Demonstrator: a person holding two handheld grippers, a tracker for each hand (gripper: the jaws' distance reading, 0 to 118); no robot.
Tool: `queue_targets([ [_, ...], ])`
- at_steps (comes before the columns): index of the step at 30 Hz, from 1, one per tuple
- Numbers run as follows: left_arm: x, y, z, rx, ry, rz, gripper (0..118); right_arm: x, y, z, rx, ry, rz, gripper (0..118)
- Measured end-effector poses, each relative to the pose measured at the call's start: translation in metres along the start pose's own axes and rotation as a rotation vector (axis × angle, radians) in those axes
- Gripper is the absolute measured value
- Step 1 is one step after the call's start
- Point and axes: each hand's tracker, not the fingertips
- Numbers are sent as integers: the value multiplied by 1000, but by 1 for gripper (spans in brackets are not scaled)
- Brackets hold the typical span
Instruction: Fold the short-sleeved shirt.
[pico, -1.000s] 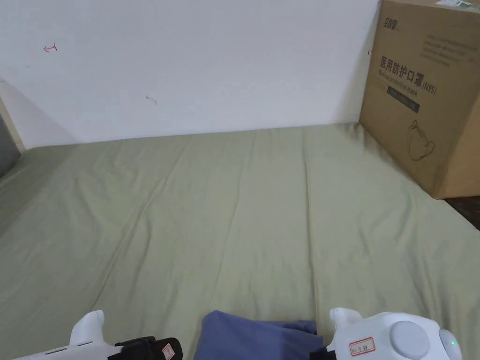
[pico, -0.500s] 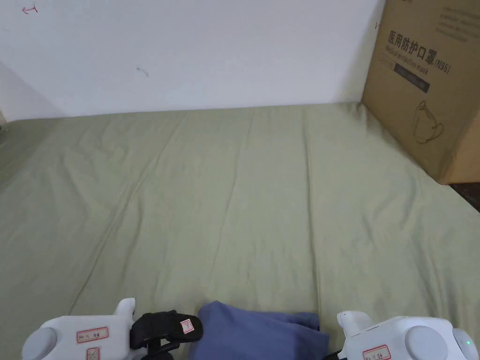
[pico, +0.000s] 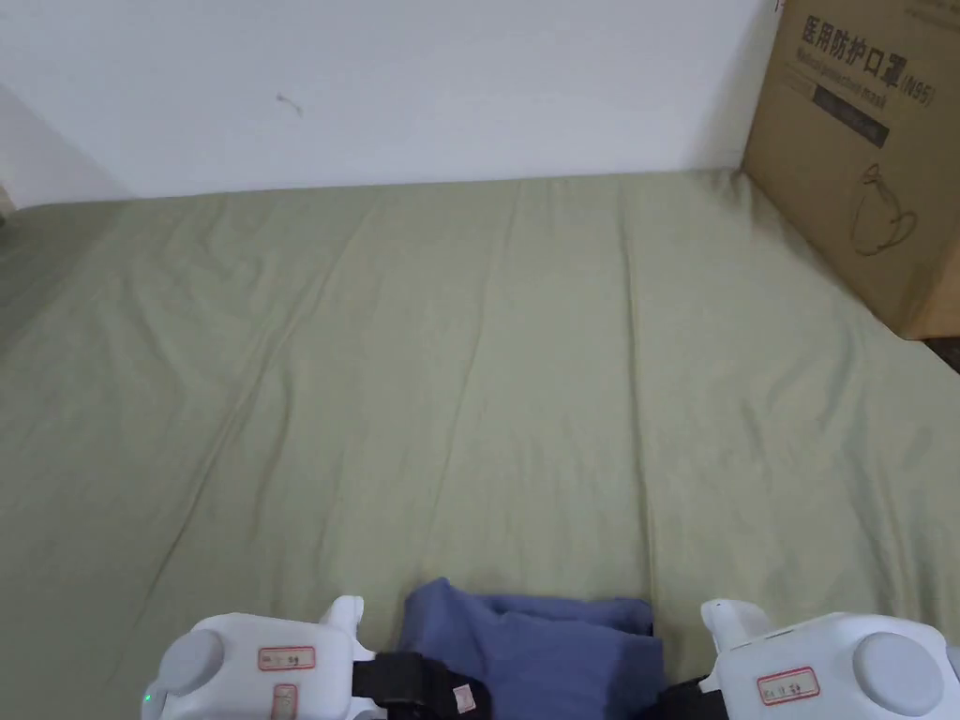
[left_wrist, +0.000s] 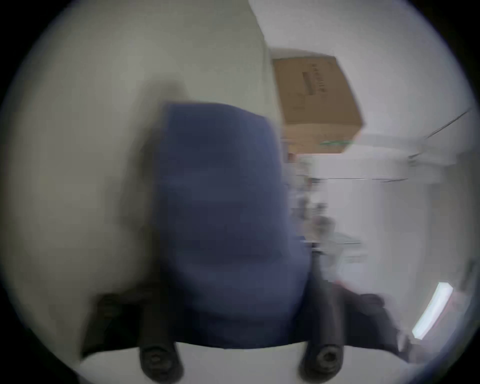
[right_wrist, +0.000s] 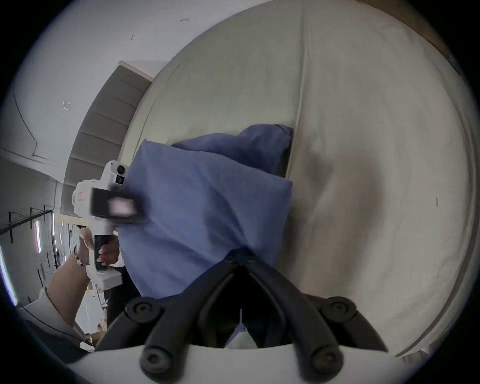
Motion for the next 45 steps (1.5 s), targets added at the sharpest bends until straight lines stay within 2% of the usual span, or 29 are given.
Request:
queue_targets([
  [1,0,-5,0,5,-83,23,24,-1,0,1,15,48,-25,0],
  [2,4,-7,3,32,-128,56,24,-4,-1,4,15,4,-20,0],
  [5,27,-16,10,86,-40,-38,23,-15,-5,18,69,20,24,0],
  [8,42,-23,36,175,-126,-41,22,-28,-8,45,139,69,29,0],
  [10,52,-22,72,237,-111,-110,22,-40,-11,66,178,83,41,0],
  [13,54,-8,134,304,-5,-175,22,-54,-13,89,223,74,71,0],
  [18,25,24,230,403,227,-176,22,-73,-20,107,262,47,84,0],
  [21,2,39,276,431,429,-165,22,-77,-22,108,265,20,81,0],
  [23,-13,48,301,420,602,-152,22,-77,-22,107,259,4,72,0],
  [25,-17,55,308,372,836,-188,22,-80,-23,105,254,-1,54,0],
  [27,-25,61,311,323,1006,-200,24,-80,-23,102,246,4,37,0],
  [28,-37,68,312,315,1059,-206,35,-81,-23,100,243,1,32,0],
  [29,-39,70,314,303,1132,-204,60,-82,-23,100,242,-7,29,0],
  [30,-43,71,316,297,1209,-188,102,-84,-23,100,241,-9,30,0],
  [31,-45,71,319,293,1261,-173,114,-85,-24,100,240,-8,32,0],
  [34,-37,63,327,326,1368,-260,113,-87,-23,104,250,-9,40,0],
  [36,-32,57,331,345,1367,-272,113,-89,-22,108,273,-18,49,0],
  [40,6,40,319,446,1117,-252,112,-94,-15,117,332,-83,98,0],
  [41,20,36,310,452,1006,-272,111,-95,-12,119,347,-106,121,0],
  [42,34,31,301,467,921,-291,103,-99,-9,121,357,-128,142,0],
  [43,51,27,287,489,861,-314,86,-104,-5,122,368,-150,163,0],
  [44,69,23,269,501,820,-329,57,-109,-1,123,376,-166,178,0],
  [45,84,20,254,503,801,-341,13,-111,4,124,376,-171,190,0],
])
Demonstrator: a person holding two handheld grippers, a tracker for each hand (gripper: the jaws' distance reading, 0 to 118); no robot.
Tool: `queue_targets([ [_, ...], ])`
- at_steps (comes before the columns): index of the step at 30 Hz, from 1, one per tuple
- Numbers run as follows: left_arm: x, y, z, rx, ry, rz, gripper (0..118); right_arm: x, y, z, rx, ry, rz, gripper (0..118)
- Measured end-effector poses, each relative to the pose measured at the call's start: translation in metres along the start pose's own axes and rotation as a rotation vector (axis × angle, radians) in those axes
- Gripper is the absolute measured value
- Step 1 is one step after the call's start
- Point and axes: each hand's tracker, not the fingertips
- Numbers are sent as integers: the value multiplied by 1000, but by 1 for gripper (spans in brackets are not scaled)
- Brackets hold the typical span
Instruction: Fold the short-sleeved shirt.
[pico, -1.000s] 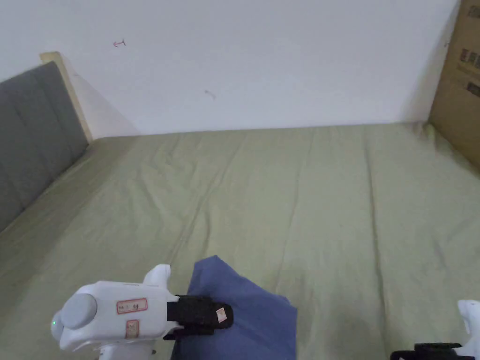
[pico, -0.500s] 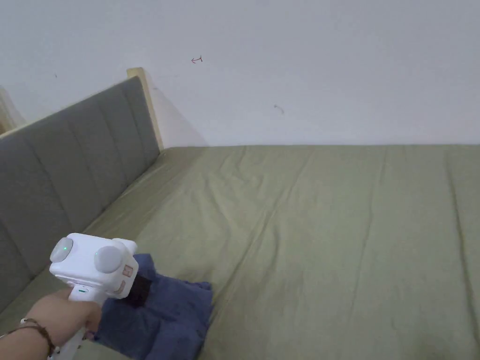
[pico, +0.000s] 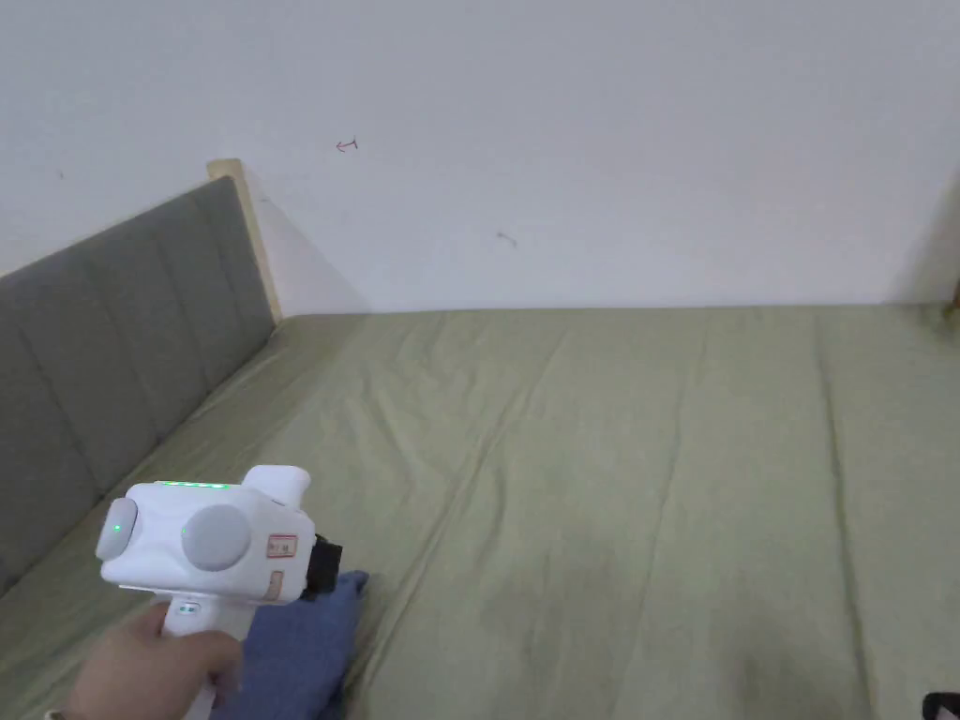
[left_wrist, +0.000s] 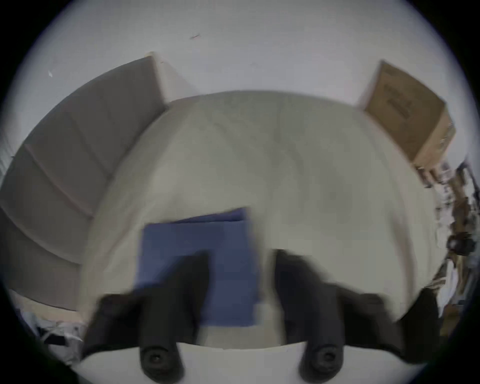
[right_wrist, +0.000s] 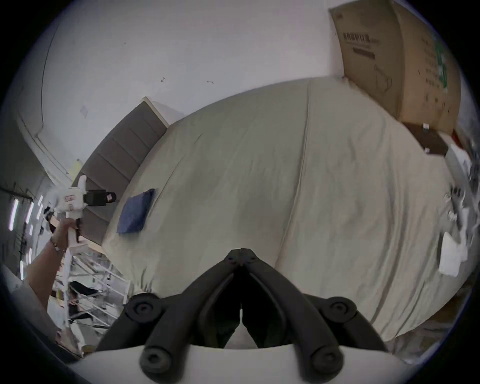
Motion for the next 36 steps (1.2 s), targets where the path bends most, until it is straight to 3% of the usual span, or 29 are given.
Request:
queue_targets([
  [1,24,0,3,0,-17,-9,1,-5,7,2,6,-4,12,0],
  [4,93,6,17,57,-185,0,1,-16,30,10,22,-72,41,0],
  [6,130,11,32,145,-178,14,1,-26,43,24,111,-86,55,0],
  [9,172,13,69,451,-171,25,1,-34,60,47,308,-83,81,0],
  [11,194,11,90,631,-86,16,1,-41,65,67,509,-73,106,0],
  [14,227,6,115,834,121,-54,1,-48,57,87,816,-154,188,0],
  [17,236,-7,127,970,131,-75,1,-55,50,96,934,-251,235,0],
  [18,237,-9,131,983,112,-73,4,-56,49,98,954,-267,231,14],
  [19,237,-11,132,983,112,-69,11,-57,48,101,969,-266,217,39],
  [20,239,-12,135,982,105,-67,29,-57,48,102,980,-258,205,70],
  [21,240,-14,138,985,104,-68,44,-57,47,103,987,-249,196,86],
  [22,240,-14,138,990,92,-75,54,-56,47,104,989,-255,188,92],
  [23,239,-14,138,989,81,-78,54,-56,45,104,1002,-263,179,92],
  [24,239,-14,139,981,63,-89,88,-57,44,104,1013,-273,175,104],
  [25,239,-15,140,982,60,-88,104,-57,44,104,1009,-280,174,107],
  [26,239,-16,141,985,62,-82,112,-56,44,105,1002,-282,172,110],
  [28,238,-16,143,979,69,-55,114,-55,44,104,985,-291,173,118],
  [36,236,-11,143,970,109,-85,114,-54,43,106,975,-325,194,118],
])
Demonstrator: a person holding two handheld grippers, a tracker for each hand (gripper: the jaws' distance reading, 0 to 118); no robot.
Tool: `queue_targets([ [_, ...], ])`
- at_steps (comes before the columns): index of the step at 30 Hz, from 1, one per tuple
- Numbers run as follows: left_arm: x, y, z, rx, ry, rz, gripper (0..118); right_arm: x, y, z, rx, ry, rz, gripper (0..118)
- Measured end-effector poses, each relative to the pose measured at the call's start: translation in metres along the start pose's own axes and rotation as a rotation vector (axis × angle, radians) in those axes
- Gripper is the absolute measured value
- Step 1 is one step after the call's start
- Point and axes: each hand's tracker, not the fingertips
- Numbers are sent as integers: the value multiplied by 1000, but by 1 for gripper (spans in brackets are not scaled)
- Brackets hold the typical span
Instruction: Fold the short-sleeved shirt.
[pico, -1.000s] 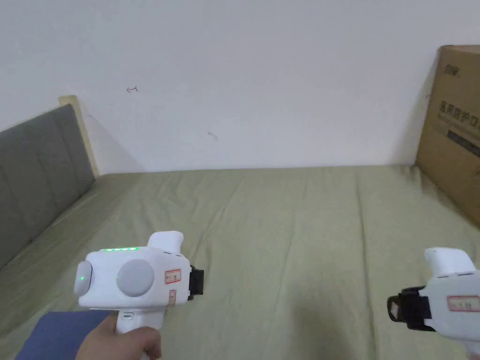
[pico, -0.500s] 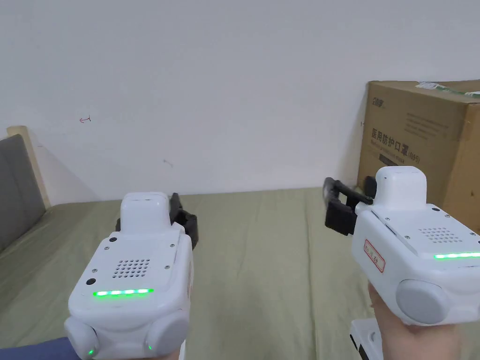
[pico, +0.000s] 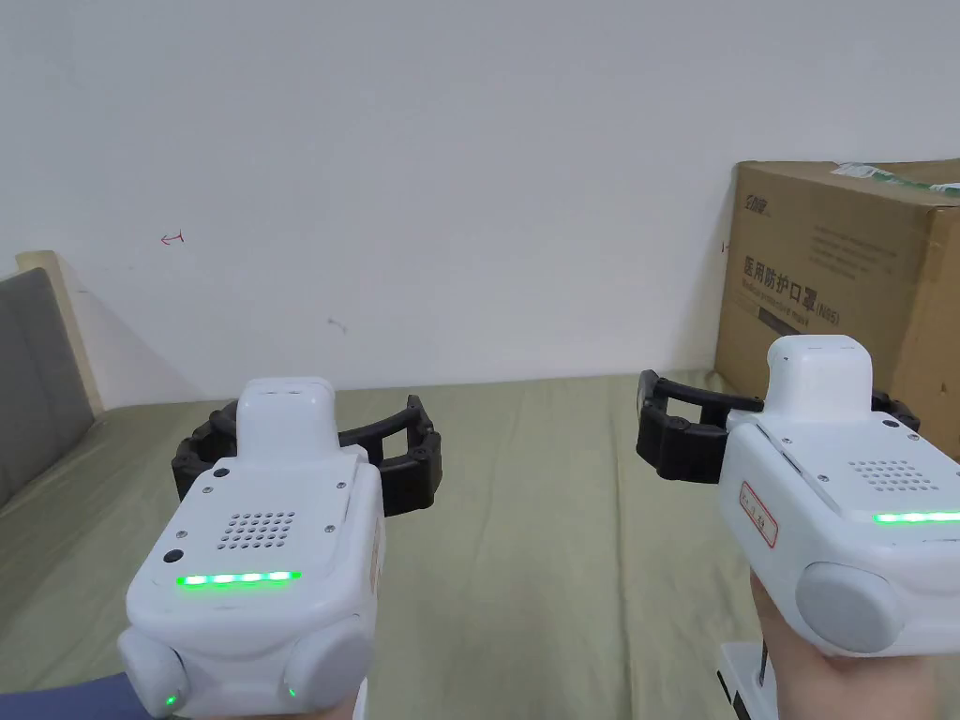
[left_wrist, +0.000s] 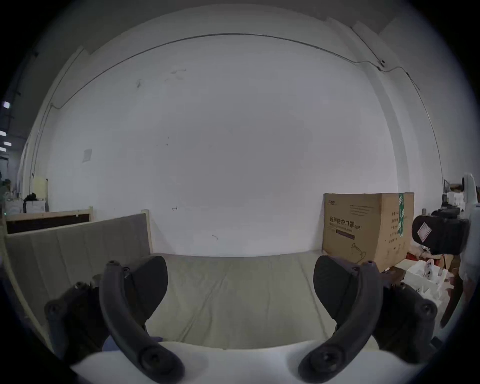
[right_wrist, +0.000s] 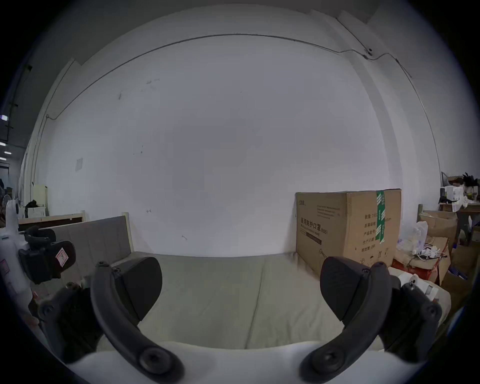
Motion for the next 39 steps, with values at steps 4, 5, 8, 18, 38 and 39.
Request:
queue_targets([
  [4,0,2,-4,-31,-47,5,114,0,0,-1,-7,3,13,118],
  [5,0,1,-6,-37,-38,7,114,0,0,0,-7,4,14,118],
  [8,0,-3,-7,-58,-29,26,114,-1,-2,0,-8,4,18,118],
  [18,-4,-13,-14,-116,-42,84,114,-3,-12,-5,-45,27,31,118],
  [38,5,-9,-19,-156,-26,78,114,2,-25,-13,-110,23,14,118],
  [39,6,-9,-19,-160,-13,68,114,2,-25,-13,-111,22,11,118],
])
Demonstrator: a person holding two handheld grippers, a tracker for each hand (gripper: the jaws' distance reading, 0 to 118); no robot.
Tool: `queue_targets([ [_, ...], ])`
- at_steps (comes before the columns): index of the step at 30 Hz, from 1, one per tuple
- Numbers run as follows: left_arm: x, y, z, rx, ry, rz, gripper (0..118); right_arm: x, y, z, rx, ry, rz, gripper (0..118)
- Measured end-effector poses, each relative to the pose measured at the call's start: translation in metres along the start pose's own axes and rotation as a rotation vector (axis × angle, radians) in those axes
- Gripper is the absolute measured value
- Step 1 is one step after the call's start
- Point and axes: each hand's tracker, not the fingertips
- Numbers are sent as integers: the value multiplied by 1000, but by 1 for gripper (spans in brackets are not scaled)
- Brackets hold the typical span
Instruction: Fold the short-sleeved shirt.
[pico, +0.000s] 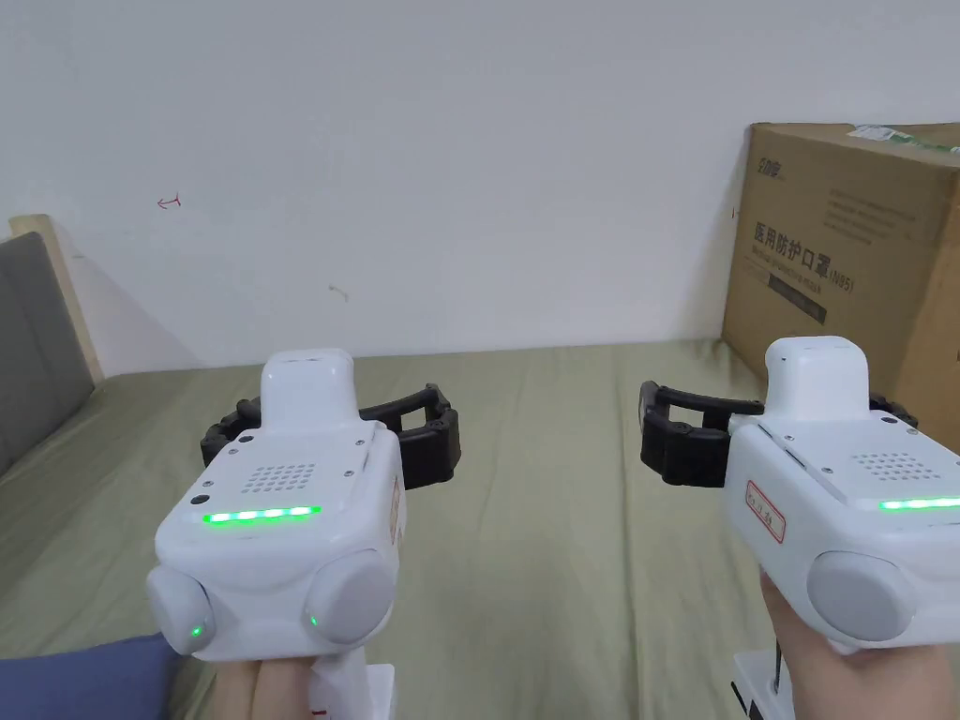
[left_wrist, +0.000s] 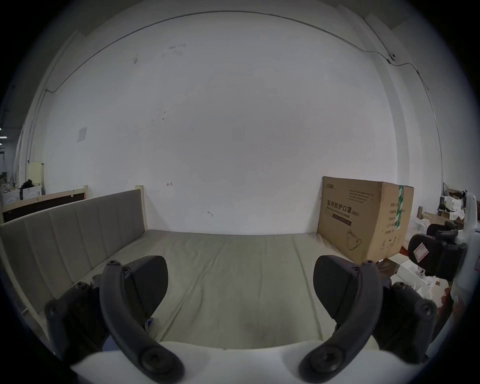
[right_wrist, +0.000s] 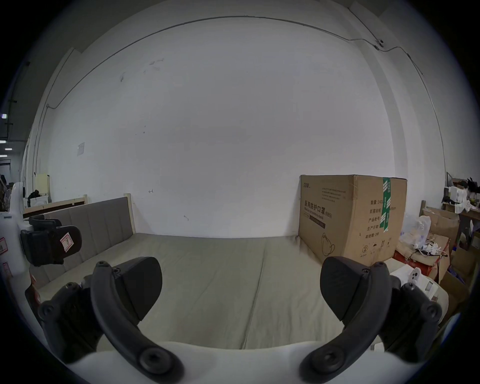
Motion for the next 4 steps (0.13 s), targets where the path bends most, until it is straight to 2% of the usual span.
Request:
queue_targets([
  [4,0,-2,0,-7,-6,-4,113,1,1,1,4,-3,-4,118],
])
